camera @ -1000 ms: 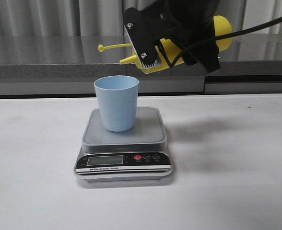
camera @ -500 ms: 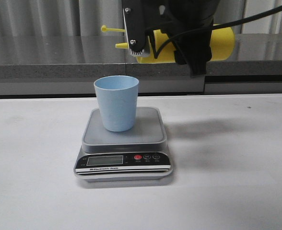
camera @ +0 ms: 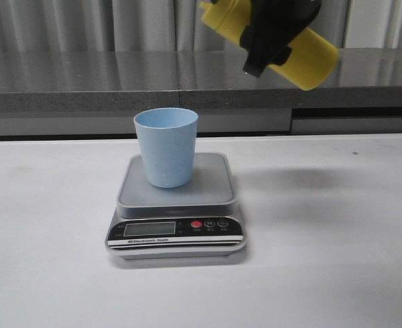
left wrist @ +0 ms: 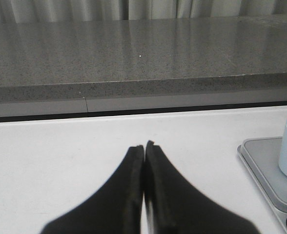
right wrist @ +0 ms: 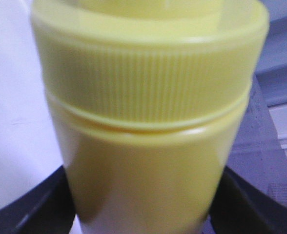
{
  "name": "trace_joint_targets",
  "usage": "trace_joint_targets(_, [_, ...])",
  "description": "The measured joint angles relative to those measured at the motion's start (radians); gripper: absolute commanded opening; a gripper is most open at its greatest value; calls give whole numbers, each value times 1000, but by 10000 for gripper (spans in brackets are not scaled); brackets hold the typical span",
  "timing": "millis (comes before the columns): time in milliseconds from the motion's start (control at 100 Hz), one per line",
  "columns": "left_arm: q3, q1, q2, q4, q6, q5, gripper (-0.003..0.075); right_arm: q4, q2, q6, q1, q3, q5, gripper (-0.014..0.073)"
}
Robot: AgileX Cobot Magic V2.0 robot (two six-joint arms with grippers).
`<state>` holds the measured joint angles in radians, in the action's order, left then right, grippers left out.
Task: Pour seasoning into cup on scale with both arms
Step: 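Raise the bottle and turn it back upright with the right gripper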
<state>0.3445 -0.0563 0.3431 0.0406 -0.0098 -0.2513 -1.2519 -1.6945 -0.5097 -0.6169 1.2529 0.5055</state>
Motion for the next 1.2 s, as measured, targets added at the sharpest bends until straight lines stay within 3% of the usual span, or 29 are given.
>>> trace_joint_targets(280, [0,0,0,0,0,0,-18,106,82,-34,125,-87,-200,172])
trace_joint_targets(710, [0,0,0,0,0,0,-18,333,156,-36,348,-310,-703,172])
trace_joint_targets(1200, [0,0,0,0,0,0,-18,417,156,-38,472,-495,-1054,172])
